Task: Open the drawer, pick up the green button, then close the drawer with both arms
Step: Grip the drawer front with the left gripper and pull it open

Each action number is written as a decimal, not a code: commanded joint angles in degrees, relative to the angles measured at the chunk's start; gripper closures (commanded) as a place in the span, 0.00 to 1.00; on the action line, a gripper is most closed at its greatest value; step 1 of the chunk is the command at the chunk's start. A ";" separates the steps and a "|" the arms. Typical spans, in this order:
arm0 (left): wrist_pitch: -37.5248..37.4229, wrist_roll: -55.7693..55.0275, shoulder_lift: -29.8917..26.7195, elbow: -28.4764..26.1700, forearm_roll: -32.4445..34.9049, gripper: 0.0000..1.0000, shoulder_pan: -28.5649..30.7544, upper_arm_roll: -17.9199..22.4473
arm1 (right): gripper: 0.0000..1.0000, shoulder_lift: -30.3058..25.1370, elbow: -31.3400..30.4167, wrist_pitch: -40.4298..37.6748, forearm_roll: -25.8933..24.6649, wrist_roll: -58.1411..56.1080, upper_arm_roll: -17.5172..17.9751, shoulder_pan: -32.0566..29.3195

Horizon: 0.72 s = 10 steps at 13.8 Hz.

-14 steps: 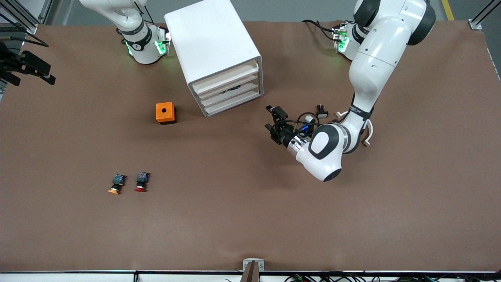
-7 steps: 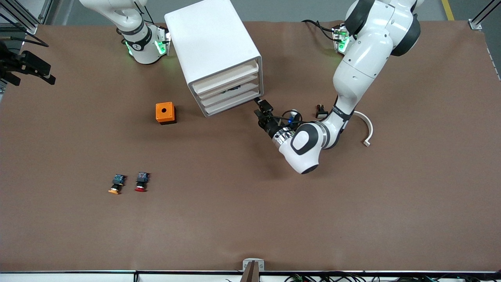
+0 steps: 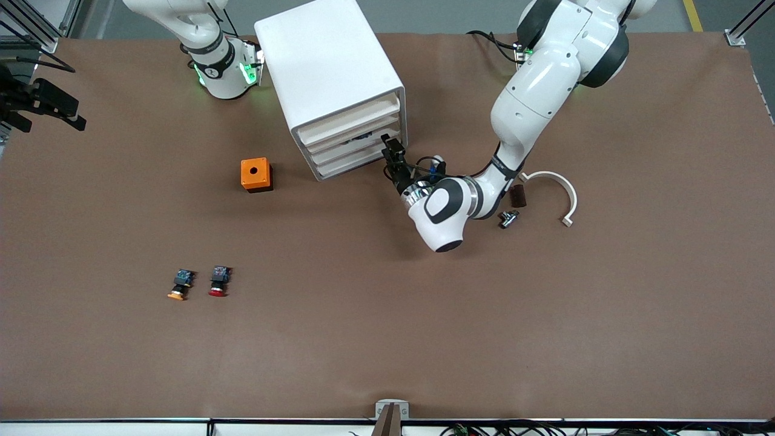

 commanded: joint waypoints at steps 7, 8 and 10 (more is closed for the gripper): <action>-2.85 -0.88 0.80 -0.48 -0.18 0.73 -1.98 0.14 | 0.00 -1.36 -0.90 -0.13 -0.16 -0.54 0.07 -0.32; -2.76 -0.79 0.89 -0.39 -0.10 0.76 -2.06 0.14 | 0.00 -1.36 -0.81 -0.13 -0.16 -0.63 0.16 -0.32; -2.76 -0.88 1.15 -0.39 -0.01 0.84 -2.59 0.23 | 0.00 -1.36 -0.81 -0.13 -0.16 -0.63 0.07 -0.32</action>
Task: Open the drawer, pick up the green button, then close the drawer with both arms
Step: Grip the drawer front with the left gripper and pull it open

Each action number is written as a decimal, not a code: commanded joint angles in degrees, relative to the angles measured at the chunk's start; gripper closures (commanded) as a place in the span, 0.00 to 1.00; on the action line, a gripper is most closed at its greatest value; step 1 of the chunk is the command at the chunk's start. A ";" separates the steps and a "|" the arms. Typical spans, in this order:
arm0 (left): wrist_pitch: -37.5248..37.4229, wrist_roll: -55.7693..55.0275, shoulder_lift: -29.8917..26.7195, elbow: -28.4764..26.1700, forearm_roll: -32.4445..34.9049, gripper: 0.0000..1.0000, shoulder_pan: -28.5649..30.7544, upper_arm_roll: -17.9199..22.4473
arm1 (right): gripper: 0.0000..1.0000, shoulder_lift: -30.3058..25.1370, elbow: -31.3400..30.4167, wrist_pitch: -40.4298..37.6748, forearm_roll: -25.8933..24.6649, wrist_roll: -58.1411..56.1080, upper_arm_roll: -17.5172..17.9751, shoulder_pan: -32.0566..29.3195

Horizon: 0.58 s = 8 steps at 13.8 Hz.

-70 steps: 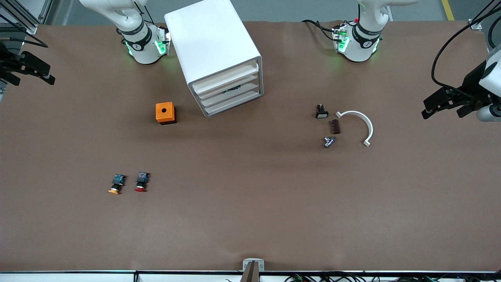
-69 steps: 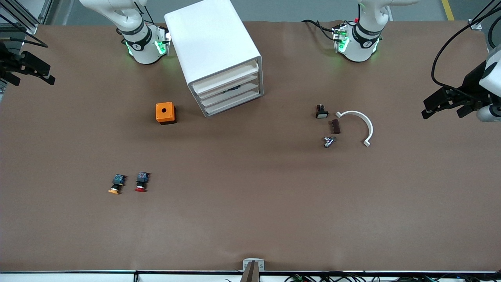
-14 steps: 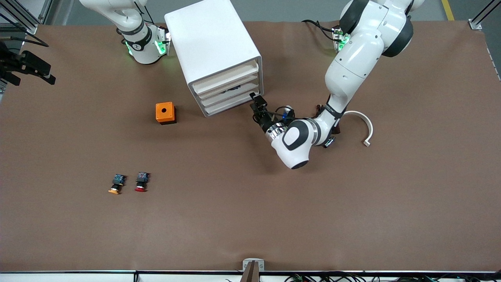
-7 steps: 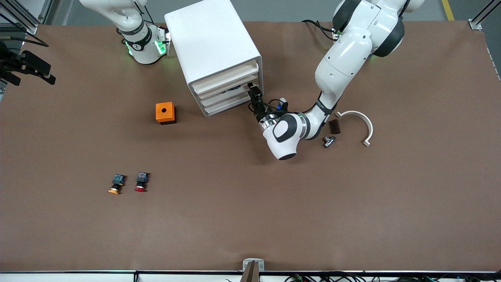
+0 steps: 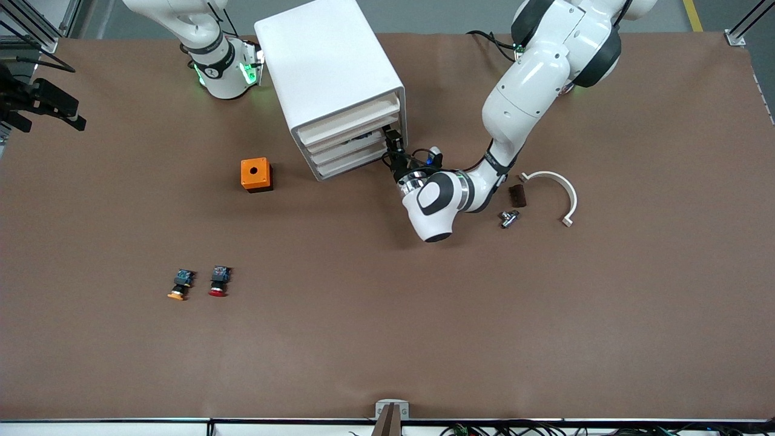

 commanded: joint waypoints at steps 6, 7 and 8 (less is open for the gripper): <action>-0.65 -1.96 0.83 0.98 -0.45 0.93 0.31 0.89 | 0.00 -0.83 1.12 -1.35 -0.69 -0.36 0.17 -0.32; -0.65 -1.96 0.83 0.98 -0.80 0.93 1.27 1.24 | 0.00 -0.57 1.30 -1.53 -0.77 -0.27 0.17 -0.32; -0.65 -2.05 0.92 0.98 -0.89 0.92 2.67 1.25 | 0.00 -0.05 2.08 -1.79 -0.95 -0.36 0.09 -0.40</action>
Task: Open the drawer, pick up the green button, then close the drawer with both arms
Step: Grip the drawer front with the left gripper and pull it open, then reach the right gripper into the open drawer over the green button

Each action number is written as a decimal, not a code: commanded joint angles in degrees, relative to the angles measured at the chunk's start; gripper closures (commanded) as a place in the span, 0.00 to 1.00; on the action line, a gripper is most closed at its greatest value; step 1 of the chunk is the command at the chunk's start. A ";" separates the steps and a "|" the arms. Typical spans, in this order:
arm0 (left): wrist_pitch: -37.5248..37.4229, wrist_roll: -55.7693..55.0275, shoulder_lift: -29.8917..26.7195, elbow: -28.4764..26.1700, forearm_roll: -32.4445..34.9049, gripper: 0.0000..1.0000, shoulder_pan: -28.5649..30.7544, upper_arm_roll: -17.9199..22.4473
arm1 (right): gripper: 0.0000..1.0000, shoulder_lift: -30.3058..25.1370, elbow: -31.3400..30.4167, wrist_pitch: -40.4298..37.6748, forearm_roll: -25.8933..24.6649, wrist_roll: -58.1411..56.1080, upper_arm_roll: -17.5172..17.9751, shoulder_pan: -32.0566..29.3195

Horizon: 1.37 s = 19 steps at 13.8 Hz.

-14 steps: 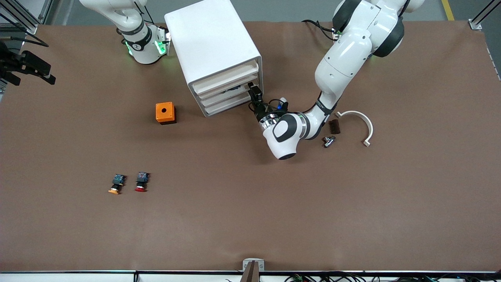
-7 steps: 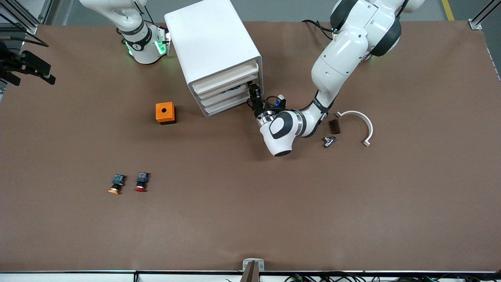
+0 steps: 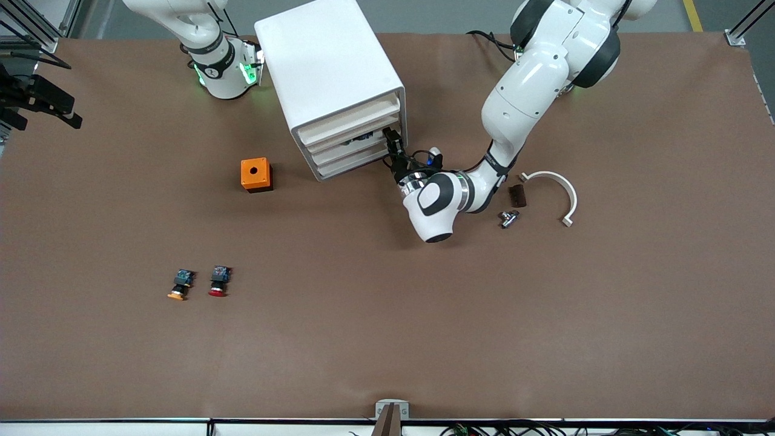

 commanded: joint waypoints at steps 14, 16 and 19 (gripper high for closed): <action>4.20 1.00 1.02 2.27 -3.54 0.71 11.51 0.47 | 0.00 15.90 5.81 -1.95 -2.40 1.38 0.19 -1.71; 4.20 5.72 0.84 2.44 -3.62 0.41 11.77 0.39 | 0.00 15.81 5.11 -2.03 -0.64 10.48 0.63 0.03; 4.20 19.78 0.58 5.24 -6.16 0.09 13.88 0.39 | 0.00 15.11 2.57 -0.73 3.92 28.94 0.54 5.48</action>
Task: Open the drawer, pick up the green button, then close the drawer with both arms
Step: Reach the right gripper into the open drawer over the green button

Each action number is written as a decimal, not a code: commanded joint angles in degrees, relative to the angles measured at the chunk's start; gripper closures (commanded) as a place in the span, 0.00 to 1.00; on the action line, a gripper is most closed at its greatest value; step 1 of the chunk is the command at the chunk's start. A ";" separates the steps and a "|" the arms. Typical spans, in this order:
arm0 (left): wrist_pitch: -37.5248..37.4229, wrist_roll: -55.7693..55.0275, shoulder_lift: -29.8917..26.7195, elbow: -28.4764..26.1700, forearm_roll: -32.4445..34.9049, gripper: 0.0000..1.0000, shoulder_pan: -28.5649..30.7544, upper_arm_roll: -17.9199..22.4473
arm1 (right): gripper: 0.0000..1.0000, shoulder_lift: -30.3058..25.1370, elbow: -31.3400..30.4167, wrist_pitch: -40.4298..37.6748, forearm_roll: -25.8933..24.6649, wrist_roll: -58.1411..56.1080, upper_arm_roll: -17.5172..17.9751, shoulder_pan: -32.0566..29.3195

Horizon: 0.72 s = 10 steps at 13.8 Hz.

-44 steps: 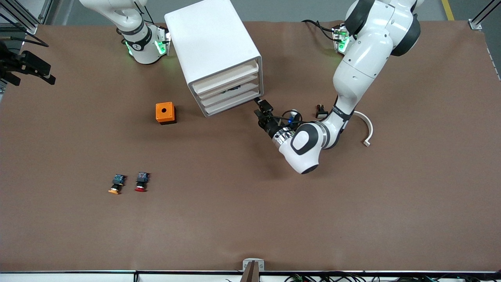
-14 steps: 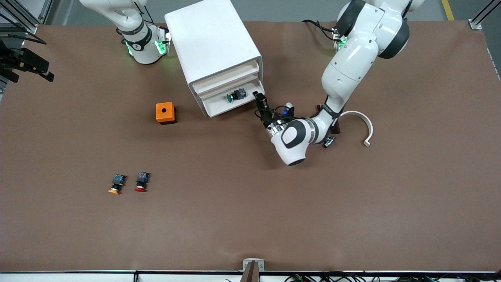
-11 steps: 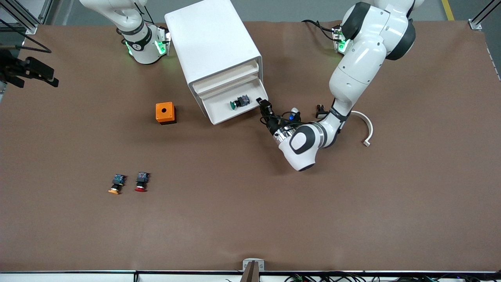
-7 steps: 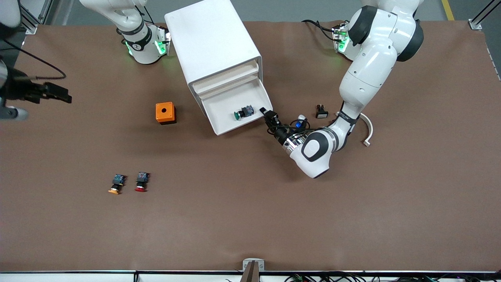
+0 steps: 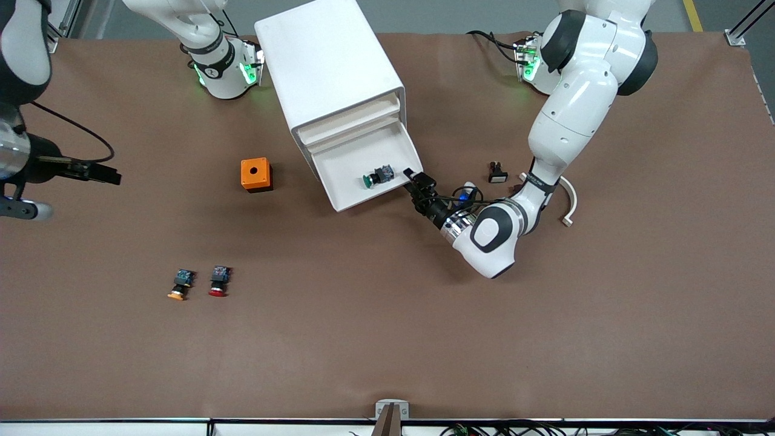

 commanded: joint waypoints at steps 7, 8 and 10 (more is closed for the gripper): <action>4.62 31.97 -3.08 10.83 -2.07 0.01 1.52 7.20 | 0.00 -2.63 -12.78 18.85 5.29 54.11 0.12 24.65; 5.95 36.36 -3.79 11.01 -1.89 0.01 0.73 8.34 | 0.00 -2.54 -14.89 23.59 5.29 59.73 0.03 28.42; 8.50 42.88 -6.07 11.01 1.17 0.01 -2.16 11.33 | 0.00 -0.27 -15.79 29.60 5.12 68.45 0.03 33.80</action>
